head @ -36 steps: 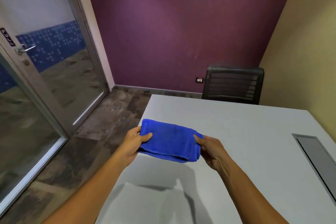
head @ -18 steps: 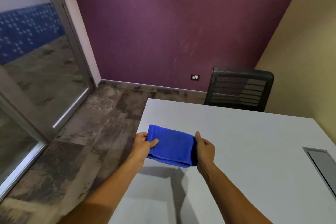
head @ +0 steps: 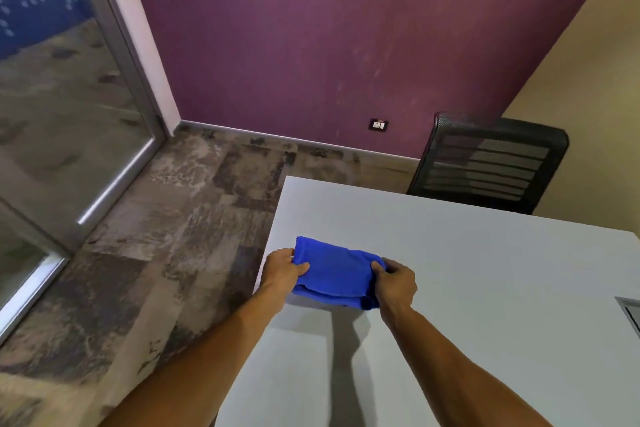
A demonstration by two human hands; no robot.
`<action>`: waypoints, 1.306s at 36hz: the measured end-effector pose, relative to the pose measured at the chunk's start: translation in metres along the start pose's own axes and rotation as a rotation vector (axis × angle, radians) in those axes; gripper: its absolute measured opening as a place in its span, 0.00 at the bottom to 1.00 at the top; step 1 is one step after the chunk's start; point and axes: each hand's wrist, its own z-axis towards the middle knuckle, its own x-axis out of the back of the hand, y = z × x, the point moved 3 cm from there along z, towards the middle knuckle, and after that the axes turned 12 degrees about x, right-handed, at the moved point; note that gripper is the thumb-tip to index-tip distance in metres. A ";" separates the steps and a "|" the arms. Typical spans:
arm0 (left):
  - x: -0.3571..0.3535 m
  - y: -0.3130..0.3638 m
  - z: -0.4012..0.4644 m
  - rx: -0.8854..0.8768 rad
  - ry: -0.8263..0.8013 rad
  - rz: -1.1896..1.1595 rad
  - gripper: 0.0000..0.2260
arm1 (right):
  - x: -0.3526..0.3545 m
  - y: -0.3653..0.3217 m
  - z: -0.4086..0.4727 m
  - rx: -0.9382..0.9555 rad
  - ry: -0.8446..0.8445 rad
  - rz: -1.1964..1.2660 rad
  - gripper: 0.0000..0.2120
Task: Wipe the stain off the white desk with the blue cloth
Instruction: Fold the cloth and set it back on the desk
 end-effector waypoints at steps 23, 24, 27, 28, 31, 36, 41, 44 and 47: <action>-0.012 0.004 0.165 0.028 0.175 0.045 0.17 | -0.103 0.034 0.130 -0.123 -0.069 0.047 0.25; -0.013 0.004 0.169 0.020 0.163 0.074 0.19 | -0.105 0.036 0.131 -0.116 -0.110 -0.008 0.27; -0.013 0.002 0.178 -0.051 0.158 0.291 0.26 | -0.111 0.039 0.132 0.047 -0.277 -0.339 0.34; -0.013 0.001 0.178 -0.101 0.193 0.411 0.28 | -0.113 0.039 0.131 0.158 -0.324 -0.522 0.35; -0.013 0.002 0.175 -0.361 0.326 0.795 0.30 | -0.122 0.040 0.127 0.563 -0.442 -0.925 0.30; -0.027 -0.019 0.179 -0.558 0.149 1.200 0.34 | -0.131 0.064 0.118 0.634 -0.657 -1.060 0.38; -0.026 -0.034 0.194 -0.550 0.113 1.387 0.33 | -0.130 0.081 0.113 0.513 -0.712 -1.122 0.51; -0.019 -0.028 0.199 -0.585 0.123 1.464 0.33 | -0.134 0.078 0.118 0.456 -0.747 -1.123 0.45; -0.015 -0.022 0.198 -0.576 0.103 1.501 0.33 | -0.137 0.072 0.122 0.432 -0.841 -1.182 0.45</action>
